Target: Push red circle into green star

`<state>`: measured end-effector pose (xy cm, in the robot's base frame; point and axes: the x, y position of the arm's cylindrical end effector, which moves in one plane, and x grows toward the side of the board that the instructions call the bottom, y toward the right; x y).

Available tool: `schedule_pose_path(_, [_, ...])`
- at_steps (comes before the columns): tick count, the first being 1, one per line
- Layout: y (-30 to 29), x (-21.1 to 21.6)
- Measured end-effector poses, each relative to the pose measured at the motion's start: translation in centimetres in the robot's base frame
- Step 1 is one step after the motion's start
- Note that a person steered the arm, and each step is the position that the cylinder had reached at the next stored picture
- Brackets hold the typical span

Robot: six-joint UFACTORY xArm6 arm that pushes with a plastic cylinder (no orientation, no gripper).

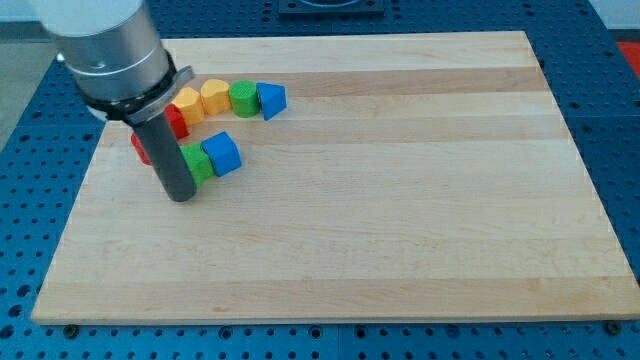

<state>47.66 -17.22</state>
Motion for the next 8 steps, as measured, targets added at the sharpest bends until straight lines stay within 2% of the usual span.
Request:
schedule_pose_path(2, [0.0,-3.7])
schedule_pose_path(3, [-0.4,-3.6])
schedule_pose_path(4, [-2.6,-0.6])
schedule_pose_path(5, [-7.2,0.5])
schedule_pose_path(6, [-11.0,-1.4])
schedule_pose_path(8, [-7.2,-5.7])
